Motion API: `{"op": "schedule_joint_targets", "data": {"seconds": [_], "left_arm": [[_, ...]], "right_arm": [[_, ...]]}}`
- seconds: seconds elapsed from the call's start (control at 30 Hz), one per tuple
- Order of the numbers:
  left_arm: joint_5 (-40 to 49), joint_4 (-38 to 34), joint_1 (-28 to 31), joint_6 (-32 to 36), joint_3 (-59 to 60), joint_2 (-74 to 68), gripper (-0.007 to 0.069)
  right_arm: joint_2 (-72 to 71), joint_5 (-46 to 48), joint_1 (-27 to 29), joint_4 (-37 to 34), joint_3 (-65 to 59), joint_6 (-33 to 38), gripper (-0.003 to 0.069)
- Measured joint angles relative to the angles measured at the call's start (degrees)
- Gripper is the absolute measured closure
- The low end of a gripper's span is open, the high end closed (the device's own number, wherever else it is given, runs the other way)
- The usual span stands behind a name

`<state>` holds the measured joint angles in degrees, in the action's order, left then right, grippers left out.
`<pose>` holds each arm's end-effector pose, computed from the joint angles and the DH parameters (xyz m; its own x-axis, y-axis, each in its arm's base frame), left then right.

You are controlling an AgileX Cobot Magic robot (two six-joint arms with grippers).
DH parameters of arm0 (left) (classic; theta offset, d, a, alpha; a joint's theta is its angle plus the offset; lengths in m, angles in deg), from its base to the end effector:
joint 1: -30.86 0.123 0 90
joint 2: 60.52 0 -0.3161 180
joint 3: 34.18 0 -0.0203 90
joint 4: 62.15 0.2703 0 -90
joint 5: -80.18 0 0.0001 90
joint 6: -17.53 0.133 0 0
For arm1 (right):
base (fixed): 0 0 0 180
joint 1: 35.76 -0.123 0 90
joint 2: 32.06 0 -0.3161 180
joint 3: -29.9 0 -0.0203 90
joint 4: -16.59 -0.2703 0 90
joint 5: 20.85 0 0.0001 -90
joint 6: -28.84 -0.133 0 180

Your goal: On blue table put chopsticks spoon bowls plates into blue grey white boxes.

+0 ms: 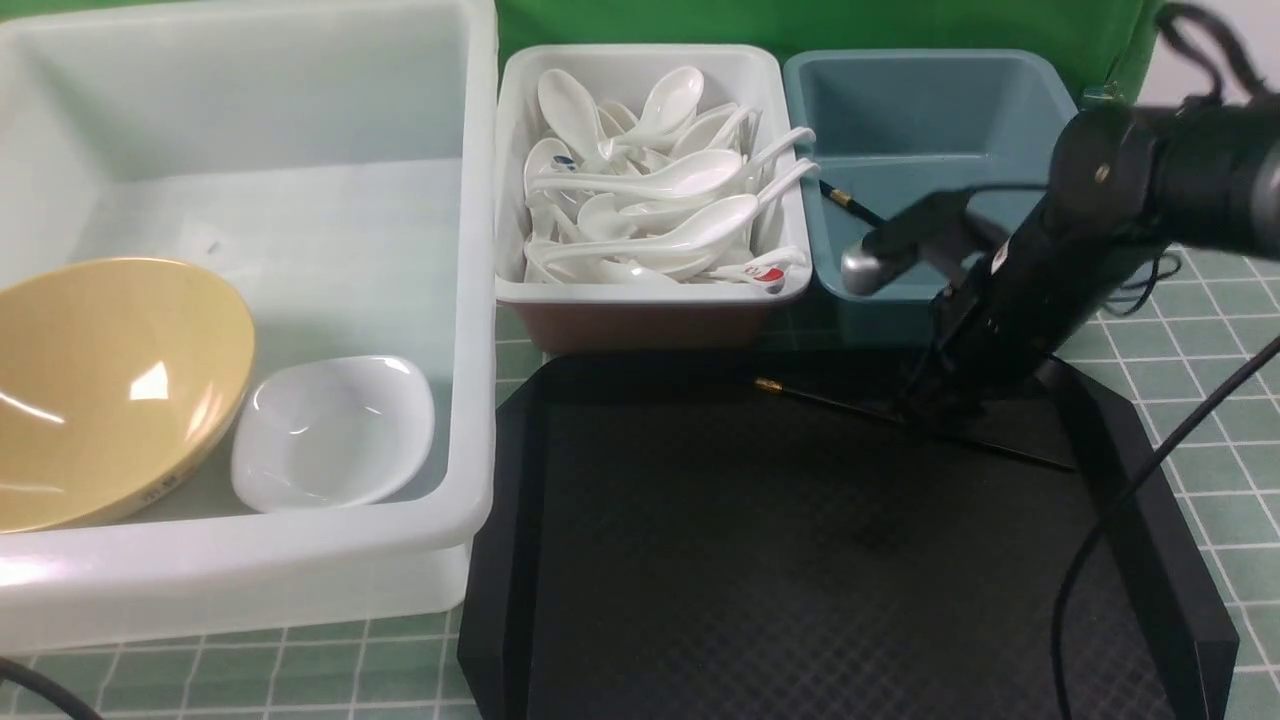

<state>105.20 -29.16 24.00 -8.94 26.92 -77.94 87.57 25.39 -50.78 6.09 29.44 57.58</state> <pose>0.0898 0.0201 0.2690 -0.1779 0.0897 -0.9800 -0.0968 0.9894 0.1081 0.4132 0.1290 0.1519 -0.7665 -0.5808 -0.2742 -0.6103 0.7916 0.0294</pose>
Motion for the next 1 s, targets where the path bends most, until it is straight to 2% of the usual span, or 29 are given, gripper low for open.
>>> {"op": "schedule_joint_targets", "data": {"seconds": [0.1,0.2,0.3,0.4,0.5,0.63,0.73,0.87,0.93,1.0], "left_arm": [[0.0,0.0,0.0,0.0,0.0,0.0,0.0623],[0.0,0.0,0.0,0.0,0.0,0.0,0.0623],[0.0,0.0,0.0,0.0,0.0,0.0,0.0623],[0.0,0.0,0.0,0.0,0.0,0.0,0.0623],[0.0,0.0,0.0,0.0,0.0,0.0,0.0623],[0.0,0.0,0.0,0.0,0.0,0.0,0.0623],[0.0,0.0,0.0,0.0,0.0,0.0,0.0623],[-0.1,0.0,0.0,0.0,0.0,0.0,0.0623],[-0.1,0.0,0.0,0.0,0.0,0.0,0.0623],[-0.3,0.0,0.0,0.1,0.0,0.0,0.0623]], "right_arm": [[1.2,-0.7,-0.1,0.2,0.1,0.2,0.0342],[1.5,-0.7,-1.1,0.7,0.3,1.7,0.0427],[1.5,1.0,-3.7,0.7,0.5,3.0,0.0557],[1.0,3.7,-6.7,0.8,0.6,3.3,0.0596],[-1.3,7.8,-9.5,1.8,0.0,3.3,0.0599],[-8.6,6.7,-10.4,3.4,-0.2,3.3,0.06],[-17.3,-8.6,-7.6,3.9,-0.1,1.5,0.0601],[-16.7,-32.5,-2.1,4.1,0.0,-3.7,0.0586],[-13.7,-38.2,0.0,4.1,0.6,-5.6,0.0545],[-10.6,-39.8,1.3,4.2,1.5,-7.7,0.0487]]}}
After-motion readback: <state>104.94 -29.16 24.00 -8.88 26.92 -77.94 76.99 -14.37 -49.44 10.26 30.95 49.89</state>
